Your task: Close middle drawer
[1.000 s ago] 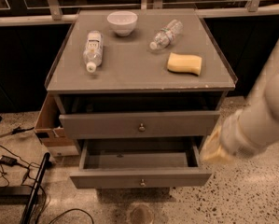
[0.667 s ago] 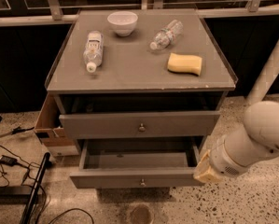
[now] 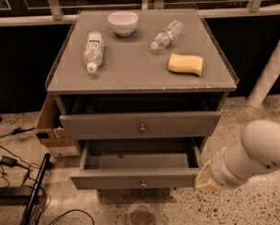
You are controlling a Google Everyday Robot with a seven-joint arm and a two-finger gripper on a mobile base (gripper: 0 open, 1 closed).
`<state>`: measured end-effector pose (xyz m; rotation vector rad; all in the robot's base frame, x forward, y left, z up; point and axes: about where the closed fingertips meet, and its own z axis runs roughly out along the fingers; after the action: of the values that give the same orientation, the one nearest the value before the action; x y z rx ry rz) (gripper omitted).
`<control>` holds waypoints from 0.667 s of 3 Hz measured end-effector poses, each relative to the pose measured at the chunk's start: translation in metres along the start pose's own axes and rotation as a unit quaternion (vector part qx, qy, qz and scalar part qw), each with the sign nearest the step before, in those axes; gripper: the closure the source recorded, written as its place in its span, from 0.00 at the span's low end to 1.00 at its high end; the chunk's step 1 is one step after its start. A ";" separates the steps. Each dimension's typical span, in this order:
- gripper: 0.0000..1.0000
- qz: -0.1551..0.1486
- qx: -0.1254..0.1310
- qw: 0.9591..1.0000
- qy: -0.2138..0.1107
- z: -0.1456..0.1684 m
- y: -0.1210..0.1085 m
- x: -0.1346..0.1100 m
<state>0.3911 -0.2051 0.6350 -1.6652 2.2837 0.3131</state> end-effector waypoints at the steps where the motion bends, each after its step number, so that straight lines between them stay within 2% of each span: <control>1: 1.00 -0.010 0.017 1.000 -0.022 0.049 -0.009 0.032; 2: 1.00 -0.003 0.008 0.999 -0.052 0.110 -0.020 0.060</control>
Offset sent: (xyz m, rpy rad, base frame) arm 0.0125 -0.0246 -0.2520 0.2283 0.0452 -0.0169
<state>0.4048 -0.2266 0.5103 -1.6091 2.2005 0.3703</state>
